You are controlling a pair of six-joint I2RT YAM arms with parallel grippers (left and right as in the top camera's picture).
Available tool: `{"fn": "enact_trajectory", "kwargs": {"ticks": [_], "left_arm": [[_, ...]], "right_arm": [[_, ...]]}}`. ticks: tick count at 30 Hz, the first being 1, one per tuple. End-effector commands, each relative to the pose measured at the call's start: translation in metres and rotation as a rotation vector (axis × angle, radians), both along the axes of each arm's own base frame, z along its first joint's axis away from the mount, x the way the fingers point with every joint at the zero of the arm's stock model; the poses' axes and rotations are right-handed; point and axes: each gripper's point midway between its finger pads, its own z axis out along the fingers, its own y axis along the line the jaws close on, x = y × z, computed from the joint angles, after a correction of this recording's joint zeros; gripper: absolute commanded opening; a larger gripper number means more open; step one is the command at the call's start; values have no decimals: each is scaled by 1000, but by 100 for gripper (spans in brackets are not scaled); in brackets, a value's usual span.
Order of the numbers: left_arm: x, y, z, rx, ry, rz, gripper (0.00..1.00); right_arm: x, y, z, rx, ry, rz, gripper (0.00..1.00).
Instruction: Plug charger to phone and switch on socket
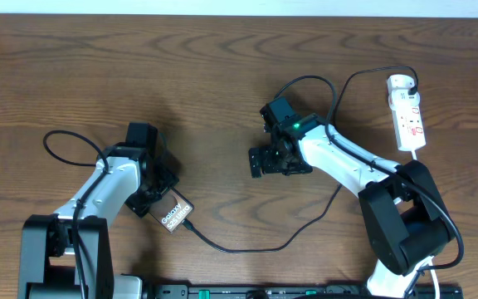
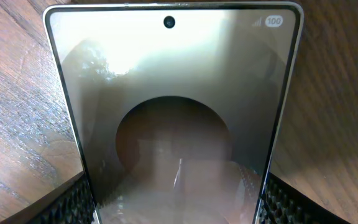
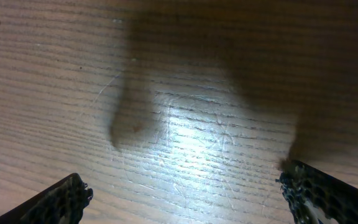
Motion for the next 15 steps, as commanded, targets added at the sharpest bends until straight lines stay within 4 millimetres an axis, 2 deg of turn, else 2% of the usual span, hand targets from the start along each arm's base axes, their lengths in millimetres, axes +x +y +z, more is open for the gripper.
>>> {"fn": "enact_trajectory", "kwargs": {"ticks": [1,11,15], "left_arm": [[-1,3,-1,21,6,-25,34],[-1,3,-1,20,6,-29,77],[-1,3,-1,20,5,-29,86]], "right_arm": [[7,0,4,-2,-14,-21,99],[7,0,4,-2,-15,-21,99],[7,0,4,-2,-15,-21,99]]}}
